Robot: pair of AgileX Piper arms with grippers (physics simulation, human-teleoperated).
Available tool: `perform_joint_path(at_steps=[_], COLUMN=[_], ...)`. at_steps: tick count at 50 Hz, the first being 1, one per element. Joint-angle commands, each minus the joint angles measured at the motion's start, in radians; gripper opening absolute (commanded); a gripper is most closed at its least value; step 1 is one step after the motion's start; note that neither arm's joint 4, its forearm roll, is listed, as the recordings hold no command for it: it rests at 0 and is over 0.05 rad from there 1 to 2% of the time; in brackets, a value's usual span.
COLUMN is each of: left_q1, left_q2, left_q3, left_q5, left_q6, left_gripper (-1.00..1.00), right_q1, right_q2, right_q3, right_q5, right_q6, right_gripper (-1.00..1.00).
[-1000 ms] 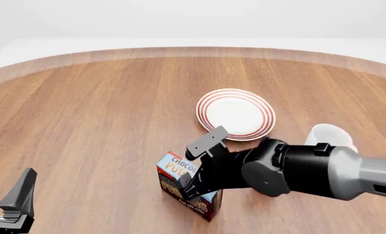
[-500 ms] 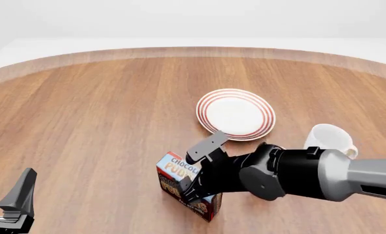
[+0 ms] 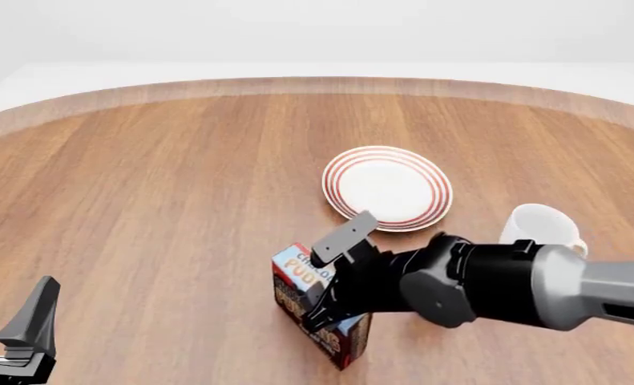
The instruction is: Put the chocolate pudding to the right of the plate.
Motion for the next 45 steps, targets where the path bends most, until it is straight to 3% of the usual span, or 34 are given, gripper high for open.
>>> perform_joint_path(at_steps=[1,45], left_q1=[0.001,0.000], left_q2=[-0.001,0.001], left_q3=[0.000,0.000], left_q5=[0.001,-0.001], left_q6=[0.000,0.000], left_gripper=[1.00,1.00], right_q1=[-0.010,-0.082], right_q2=[-0.021,-0.173], right_q3=[-0.017,-0.233], right_q5=[0.043,0.317], right_q6=[-0.021,-0.184], right_gripper=[-1.00,-1.00])
